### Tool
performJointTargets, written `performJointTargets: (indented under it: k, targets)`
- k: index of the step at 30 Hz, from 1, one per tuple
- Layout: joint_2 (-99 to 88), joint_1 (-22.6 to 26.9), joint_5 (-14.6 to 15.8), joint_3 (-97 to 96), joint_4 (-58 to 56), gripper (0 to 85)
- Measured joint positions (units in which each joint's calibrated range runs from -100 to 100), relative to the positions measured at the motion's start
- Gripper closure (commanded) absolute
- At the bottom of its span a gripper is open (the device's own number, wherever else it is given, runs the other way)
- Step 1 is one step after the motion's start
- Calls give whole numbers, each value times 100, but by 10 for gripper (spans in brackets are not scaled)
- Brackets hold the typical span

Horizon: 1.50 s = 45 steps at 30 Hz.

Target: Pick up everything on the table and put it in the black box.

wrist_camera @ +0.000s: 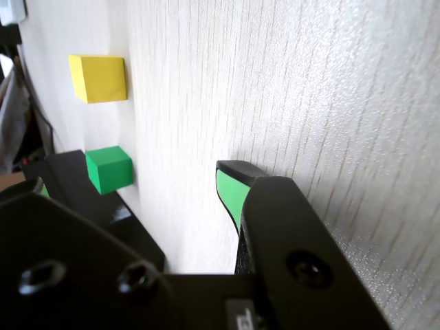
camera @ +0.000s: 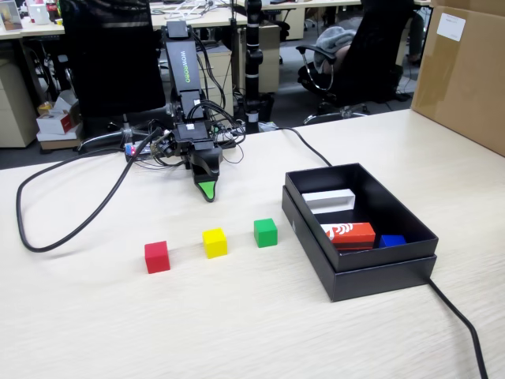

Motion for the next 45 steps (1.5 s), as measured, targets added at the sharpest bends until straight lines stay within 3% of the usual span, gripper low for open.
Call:
performJointTargets:
  k: [23, 30, 37, 45]
  targets:
    - [-155, 176, 49, 64, -163, 390]
    - [-1152, 0, 308, 1351, -2966, 406]
    - [-1152, -371, 337, 3259, -5428, 407]
    - [-142, -728, 264, 4920, -6163, 408]
